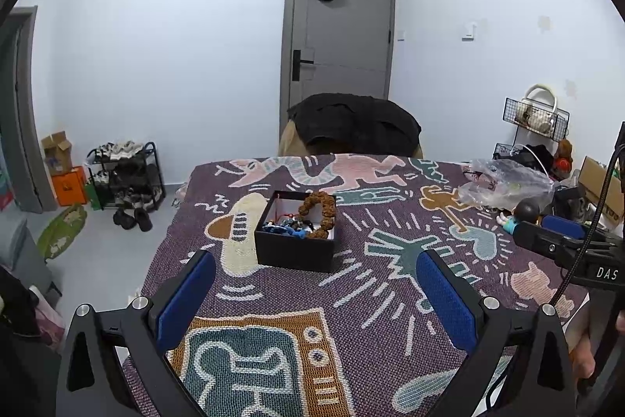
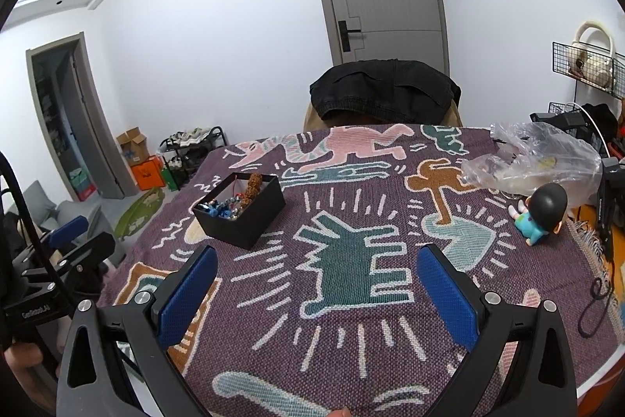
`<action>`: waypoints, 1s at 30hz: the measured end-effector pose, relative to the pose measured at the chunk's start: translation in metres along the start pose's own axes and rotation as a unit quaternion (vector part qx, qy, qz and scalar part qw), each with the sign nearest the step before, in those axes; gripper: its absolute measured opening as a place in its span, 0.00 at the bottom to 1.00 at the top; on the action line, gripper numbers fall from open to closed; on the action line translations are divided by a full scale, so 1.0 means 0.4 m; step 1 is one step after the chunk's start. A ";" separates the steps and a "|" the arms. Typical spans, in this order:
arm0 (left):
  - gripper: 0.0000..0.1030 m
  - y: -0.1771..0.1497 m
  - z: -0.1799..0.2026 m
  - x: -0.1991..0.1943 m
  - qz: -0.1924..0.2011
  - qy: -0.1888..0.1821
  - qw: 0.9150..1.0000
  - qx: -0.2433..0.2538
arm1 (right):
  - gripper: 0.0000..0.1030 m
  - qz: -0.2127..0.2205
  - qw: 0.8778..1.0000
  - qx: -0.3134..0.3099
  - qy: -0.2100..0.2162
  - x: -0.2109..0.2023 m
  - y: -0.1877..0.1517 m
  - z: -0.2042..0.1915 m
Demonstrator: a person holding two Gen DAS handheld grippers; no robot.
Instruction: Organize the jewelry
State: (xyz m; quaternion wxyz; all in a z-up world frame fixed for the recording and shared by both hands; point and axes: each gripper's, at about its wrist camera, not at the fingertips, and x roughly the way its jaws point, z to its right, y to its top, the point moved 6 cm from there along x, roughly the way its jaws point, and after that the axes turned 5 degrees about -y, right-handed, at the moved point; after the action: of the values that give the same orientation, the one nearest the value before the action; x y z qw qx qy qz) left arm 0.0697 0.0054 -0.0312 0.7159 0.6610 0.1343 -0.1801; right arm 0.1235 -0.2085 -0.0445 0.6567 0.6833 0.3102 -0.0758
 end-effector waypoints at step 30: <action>1.00 -0.007 -0.013 -0.005 0.004 0.008 1.000 0.006 | 0.99 -0.009 1.000 0.003 -0.005 0.020 -0.013 -0.007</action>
State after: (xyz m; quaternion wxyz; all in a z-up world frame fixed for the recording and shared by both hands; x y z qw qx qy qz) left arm 0.0667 0.0104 -0.0334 0.7119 0.6671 0.1360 -0.1725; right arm 0.1264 -0.2037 -0.0526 0.6553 0.6821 0.3129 -0.0864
